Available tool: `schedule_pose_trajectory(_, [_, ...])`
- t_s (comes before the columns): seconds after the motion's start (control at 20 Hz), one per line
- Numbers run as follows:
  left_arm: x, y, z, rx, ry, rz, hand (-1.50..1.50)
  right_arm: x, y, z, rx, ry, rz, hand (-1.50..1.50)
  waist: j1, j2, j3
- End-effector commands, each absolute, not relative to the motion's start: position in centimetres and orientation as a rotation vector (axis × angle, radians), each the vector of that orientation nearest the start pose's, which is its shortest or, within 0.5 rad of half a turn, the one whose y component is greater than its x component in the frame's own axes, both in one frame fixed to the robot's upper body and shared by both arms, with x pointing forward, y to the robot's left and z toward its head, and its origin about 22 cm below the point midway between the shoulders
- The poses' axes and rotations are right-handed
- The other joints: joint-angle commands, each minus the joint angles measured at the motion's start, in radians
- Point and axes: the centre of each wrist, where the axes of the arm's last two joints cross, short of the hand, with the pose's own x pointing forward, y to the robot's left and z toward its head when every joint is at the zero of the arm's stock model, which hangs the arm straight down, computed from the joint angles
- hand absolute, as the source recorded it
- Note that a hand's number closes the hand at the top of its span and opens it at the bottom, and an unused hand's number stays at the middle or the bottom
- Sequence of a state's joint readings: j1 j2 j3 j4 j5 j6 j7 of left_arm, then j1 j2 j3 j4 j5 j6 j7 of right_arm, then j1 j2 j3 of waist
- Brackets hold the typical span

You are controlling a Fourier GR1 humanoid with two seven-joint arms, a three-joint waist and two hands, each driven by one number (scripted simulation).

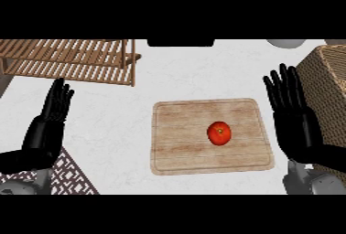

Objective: Pick the tomato from the cutting board and place it in the basket

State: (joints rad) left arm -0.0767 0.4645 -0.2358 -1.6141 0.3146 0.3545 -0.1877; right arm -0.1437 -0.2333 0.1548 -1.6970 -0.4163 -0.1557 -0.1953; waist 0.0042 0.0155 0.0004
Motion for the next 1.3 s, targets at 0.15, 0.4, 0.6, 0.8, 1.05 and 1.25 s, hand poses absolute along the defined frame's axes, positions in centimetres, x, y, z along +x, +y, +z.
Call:
schedule_pose_trajectory(0.15, [24.2,26.0,2.0,0.169,-1.731,0.022,0.00,24.6,-23.9,7.0,0.052,-1.878,0.073,1.50,-0.008,-0.016,-0.001])
schedule_pose_trajectory(0.4, [24.5,23.6,2.9,0.096,-1.675,0.040,0.00,22.3,-16.2,7.0,0.126,-1.976,0.510,1.50,0.010,-0.018,-0.003])
schedule_pose_trajectory(0.6, [24.8,24.5,3.5,0.104,-1.662,0.048,0.00,21.2,-10.7,5.6,-0.141,-1.895,0.329,-1.50,0.000,-0.021,-0.004])
schedule_pose_trajectory(0.8, [24.3,24.6,3.1,0.108,-1.661,0.072,0.00,22.4,-13.0,4.7,-0.515,-1.782,0.303,-1.50,-0.023,-0.029,-0.009])
schedule_pose_trajectory(1.05, [23.5,25.3,2.3,0.149,-1.645,0.065,0.00,23.6,-17.7,5.9,-0.888,-1.557,0.460,-1.50,-0.052,-0.040,-0.016])
schedule_pose_trajectory(1.25, [23.8,24.7,2.6,0.136,-1.656,0.070,0.00,24.0,-18.6,9.3,-1.004,-1.337,0.658,-1.50,-0.048,-0.040,-0.016])
